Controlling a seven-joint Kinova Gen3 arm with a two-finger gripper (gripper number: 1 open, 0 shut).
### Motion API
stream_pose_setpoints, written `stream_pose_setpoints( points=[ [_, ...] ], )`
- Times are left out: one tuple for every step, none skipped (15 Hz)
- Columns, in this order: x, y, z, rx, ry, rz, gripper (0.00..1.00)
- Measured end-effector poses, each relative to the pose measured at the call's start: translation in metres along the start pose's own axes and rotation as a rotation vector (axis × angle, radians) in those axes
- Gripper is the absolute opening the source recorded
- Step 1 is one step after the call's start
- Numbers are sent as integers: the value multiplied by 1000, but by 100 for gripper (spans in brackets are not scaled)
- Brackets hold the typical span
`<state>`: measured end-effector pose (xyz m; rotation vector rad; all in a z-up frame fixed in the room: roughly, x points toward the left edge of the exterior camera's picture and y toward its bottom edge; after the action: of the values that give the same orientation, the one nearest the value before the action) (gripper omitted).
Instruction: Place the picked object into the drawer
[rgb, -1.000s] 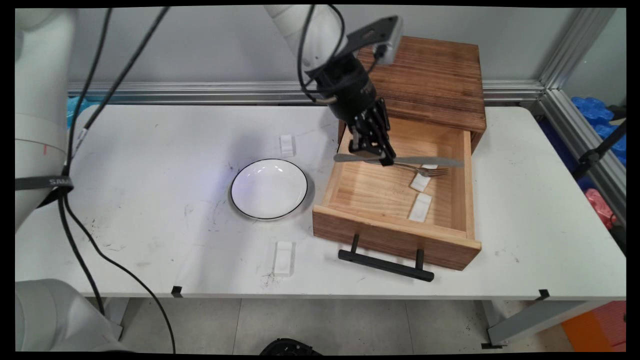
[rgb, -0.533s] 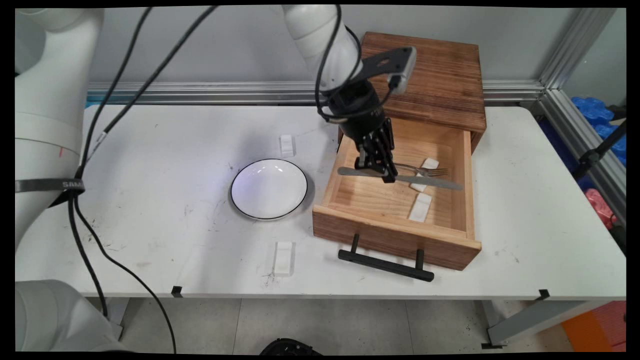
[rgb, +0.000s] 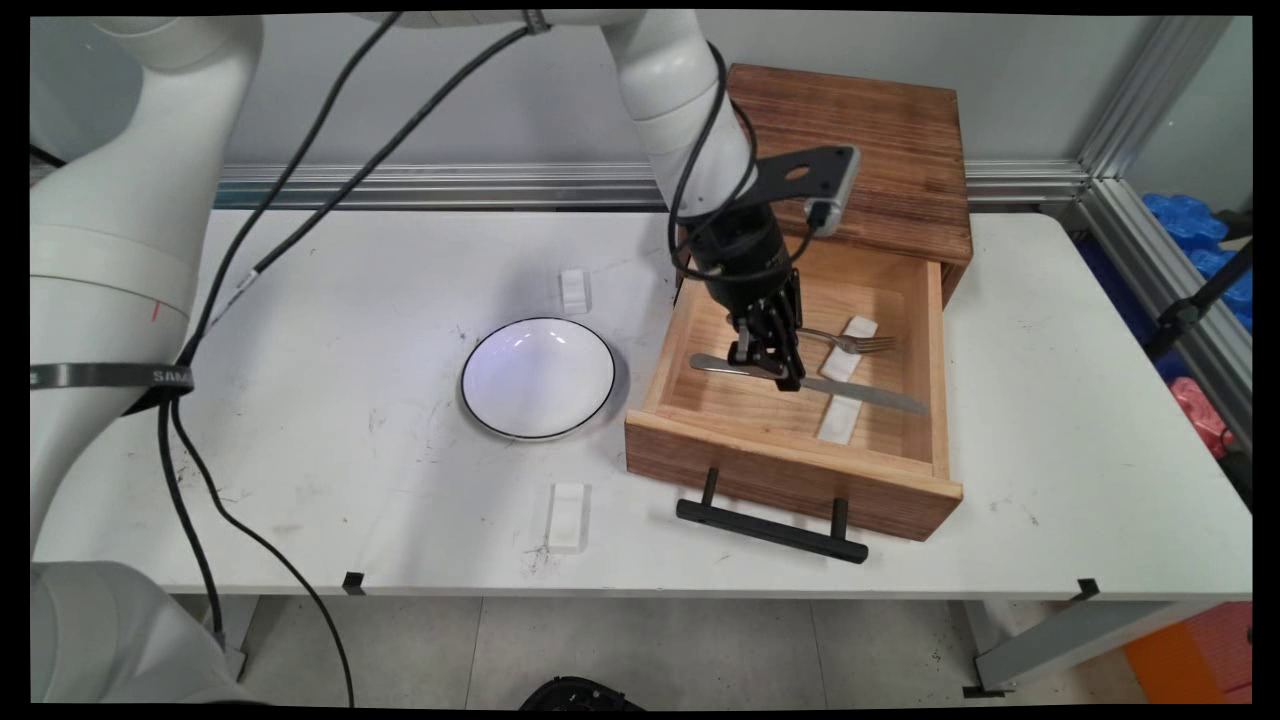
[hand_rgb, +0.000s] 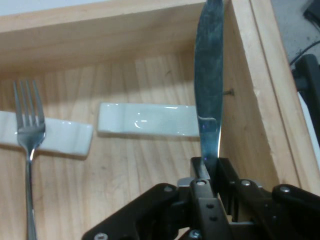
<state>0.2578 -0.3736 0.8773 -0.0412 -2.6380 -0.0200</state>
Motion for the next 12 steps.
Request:
stream_pose_setpoints(
  points=[
    [1,-1,4,-2,-4,4,0],
    [1,-2,8,-4,-8,7,0],
    [2,-3,10,-5,-10,9,0],
    [2,-4,13,-6,-13,12,0],
    [3,-5,16,-8,-16,16,0],
    [3,-6,20,-9,-20,19,0],
    [3,-7,23,-9,-23,22,0],
    [3,-8,26,-9,-27,26,0],
    [2,-10,28,-9,-30,29,0],
    [2,-12,31,-9,-33,32,0],
    [2,-13,33,-8,-36,34,0],
    [1,-15,35,-7,-39,36,0]
  ],
)
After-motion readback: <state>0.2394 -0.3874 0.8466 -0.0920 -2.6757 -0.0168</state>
